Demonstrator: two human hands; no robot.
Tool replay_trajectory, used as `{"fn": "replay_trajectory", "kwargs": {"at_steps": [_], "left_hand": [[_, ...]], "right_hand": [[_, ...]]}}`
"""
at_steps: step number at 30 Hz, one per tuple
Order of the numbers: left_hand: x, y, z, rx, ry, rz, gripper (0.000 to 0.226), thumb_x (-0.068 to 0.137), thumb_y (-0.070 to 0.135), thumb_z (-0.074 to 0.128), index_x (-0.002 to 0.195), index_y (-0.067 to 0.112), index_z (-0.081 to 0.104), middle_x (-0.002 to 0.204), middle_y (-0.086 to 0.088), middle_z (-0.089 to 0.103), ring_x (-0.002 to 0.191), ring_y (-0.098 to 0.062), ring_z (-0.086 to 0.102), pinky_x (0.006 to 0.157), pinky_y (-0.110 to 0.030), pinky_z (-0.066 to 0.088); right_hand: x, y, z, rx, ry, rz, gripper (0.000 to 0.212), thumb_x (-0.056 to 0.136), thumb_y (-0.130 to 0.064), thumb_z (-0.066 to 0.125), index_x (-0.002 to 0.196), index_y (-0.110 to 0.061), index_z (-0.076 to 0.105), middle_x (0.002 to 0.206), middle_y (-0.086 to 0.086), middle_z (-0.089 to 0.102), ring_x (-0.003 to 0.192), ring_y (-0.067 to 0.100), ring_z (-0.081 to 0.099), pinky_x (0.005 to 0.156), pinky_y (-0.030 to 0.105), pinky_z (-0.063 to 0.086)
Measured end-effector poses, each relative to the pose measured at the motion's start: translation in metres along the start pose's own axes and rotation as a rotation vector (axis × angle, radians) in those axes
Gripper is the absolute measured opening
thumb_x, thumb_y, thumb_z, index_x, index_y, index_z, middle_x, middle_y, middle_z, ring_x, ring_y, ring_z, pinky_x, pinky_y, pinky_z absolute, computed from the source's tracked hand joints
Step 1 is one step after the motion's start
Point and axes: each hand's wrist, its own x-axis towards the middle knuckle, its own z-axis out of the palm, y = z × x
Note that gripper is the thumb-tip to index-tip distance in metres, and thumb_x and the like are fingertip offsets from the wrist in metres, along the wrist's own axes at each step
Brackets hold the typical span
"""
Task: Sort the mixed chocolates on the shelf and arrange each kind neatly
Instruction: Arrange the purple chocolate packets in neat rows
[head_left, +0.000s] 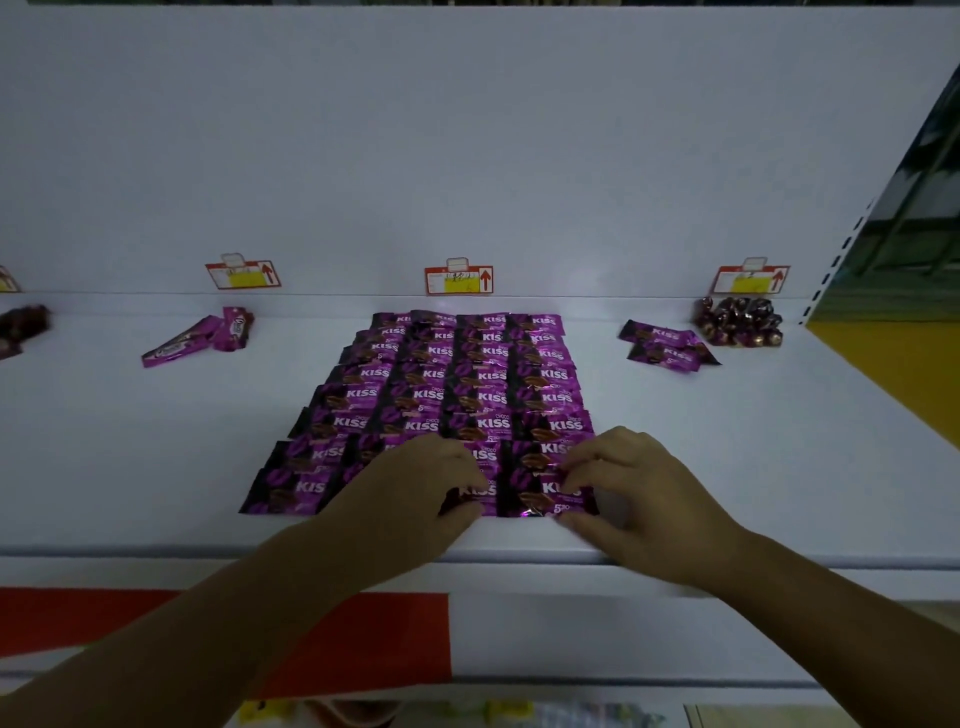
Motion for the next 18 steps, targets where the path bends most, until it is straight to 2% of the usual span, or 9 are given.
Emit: {"fn": "replay_trajectory", "kwargs": {"at_steps": [4,7,9,11,13,15,18], "left_hand": [[0.019,-0.009,-0.012,-0.016,-0.006,0.048,0.028,0.091,0.033,0.051,0.111,0.019,0.065,0.106,0.003,0.064,0.096,-0.007,0.053,0.09,-0.018,0.038],[0.052,-0.021,-0.024,-0.001,-0.019,0.076,0.031,0.092,0.032,0.05,0.12,0.022,0.059,0.118,0.005,0.058,0.099,-0.002,0.044,0.094,-0.021,0.035],[0.08,-0.025,-0.029,0.017,-0.058,0.092,0.036,0.093,0.035,0.049,0.125,0.021,0.054,0.125,0.004,0.054,0.106,-0.005,0.044,0.093,-0.022,0.033],[0.107,-0.026,-0.03,0.029,-0.08,0.13,0.035,0.093,0.033,0.049,0.124,0.018,0.055,0.124,0.001,0.053,0.113,-0.013,0.047,0.096,-0.026,0.036],[0.133,-0.026,-0.026,0.007,-0.06,0.158,0.03,0.094,0.025,0.047,0.12,0.015,0.058,0.12,-0.002,0.055,0.109,-0.014,0.049,0.094,-0.026,0.037],[0.153,-0.024,-0.019,-0.011,-0.054,0.141,0.03,0.095,0.018,0.044,0.121,0.017,0.058,0.125,-0.003,0.054,0.112,-0.015,0.048,0.096,-0.026,0.034],[0.175,-0.016,-0.012,-0.051,-0.089,0.097,0.031,0.094,0.017,0.043,0.121,0.021,0.058,0.13,-0.001,0.052,0.116,-0.017,0.048,0.102,-0.031,0.036]], "right_hand": [[0.0,-0.001,0.0,0.009,0.025,0.037,0.029,0.082,-0.049,0.061,0.091,-0.022,0.069,0.102,-0.011,0.064,0.097,0.002,0.054,0.083,0.023,0.045],[0.006,-0.001,-0.005,-0.005,0.083,0.121,0.034,0.088,-0.047,0.051,0.096,-0.019,0.068,0.103,-0.008,0.063,0.097,0.003,0.052,0.083,0.023,0.044],[0.013,0.005,-0.01,-0.094,0.082,0.218,0.035,0.088,-0.046,0.05,0.105,-0.021,0.066,0.113,-0.005,0.061,0.104,0.005,0.05,0.088,0.027,0.044],[0.018,0.017,-0.015,-0.214,0.022,0.384,0.04,0.089,-0.048,0.052,0.121,-0.025,0.058,0.133,-0.003,0.051,0.121,0.009,0.043,0.1,0.028,0.035],[0.018,0.032,-0.022,-0.306,-0.065,0.542,0.05,0.089,-0.048,0.054,0.133,-0.026,0.048,0.146,-0.002,0.037,0.131,0.015,0.036,0.106,0.029,0.028],[0.015,0.044,-0.031,-0.353,-0.119,0.637,0.052,0.089,-0.049,0.053,0.136,-0.027,0.043,0.149,-0.001,0.032,0.134,0.017,0.033,0.109,0.031,0.027],[0.005,0.064,-0.044,-0.386,-0.157,0.682,0.049,0.09,-0.047,0.052,0.134,-0.026,0.045,0.148,-0.001,0.033,0.134,0.017,0.032,0.108,0.03,0.028]]}}
